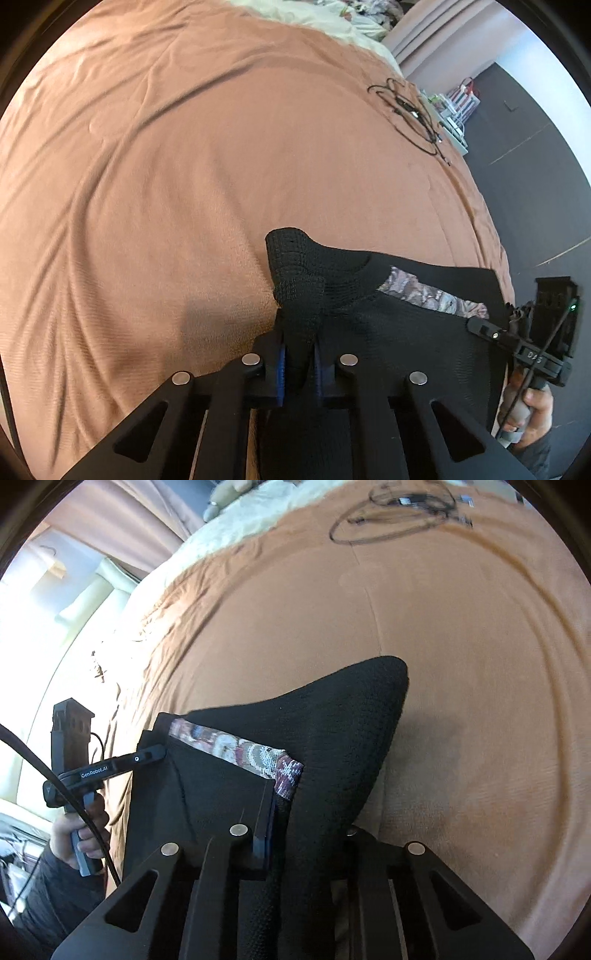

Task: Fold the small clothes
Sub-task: 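Grasp the folded black shirt with both grippers at its edge, then lift the folded shirt with both grippers and carry it to the shirt stack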

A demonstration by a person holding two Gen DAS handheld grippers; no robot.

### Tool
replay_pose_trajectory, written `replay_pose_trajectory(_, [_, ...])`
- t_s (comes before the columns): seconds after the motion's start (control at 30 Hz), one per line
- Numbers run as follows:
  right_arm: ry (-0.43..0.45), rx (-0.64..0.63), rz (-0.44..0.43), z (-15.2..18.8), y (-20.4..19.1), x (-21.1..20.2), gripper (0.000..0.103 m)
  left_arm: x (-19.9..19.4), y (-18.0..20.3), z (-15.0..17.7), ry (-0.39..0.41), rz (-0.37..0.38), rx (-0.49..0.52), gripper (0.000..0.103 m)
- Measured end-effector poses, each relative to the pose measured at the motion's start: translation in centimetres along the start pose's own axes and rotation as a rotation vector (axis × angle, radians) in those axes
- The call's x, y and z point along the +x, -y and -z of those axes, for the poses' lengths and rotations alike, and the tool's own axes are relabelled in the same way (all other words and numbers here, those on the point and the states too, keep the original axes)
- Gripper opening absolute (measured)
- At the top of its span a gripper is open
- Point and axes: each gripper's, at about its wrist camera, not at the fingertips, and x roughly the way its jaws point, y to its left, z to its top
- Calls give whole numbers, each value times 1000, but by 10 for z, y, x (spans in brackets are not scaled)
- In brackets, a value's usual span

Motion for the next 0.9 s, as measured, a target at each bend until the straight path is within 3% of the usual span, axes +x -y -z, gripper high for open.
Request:
replay_pose_trajectory(0.4, [160, -97, 17, 33, -52, -102, 11, -95, 51, 6, 137, 132, 77, 9])
replay_pose_trajectory(0.7, [329, -127, 40, 86, -71, -228, 11, -179, 126, 18, 235, 238, 176, 9])
replay_pose_trajectory(0.9, [445, -150, 90, 127, -76, -314, 11, -214, 187, 30, 266, 306, 258, 9])
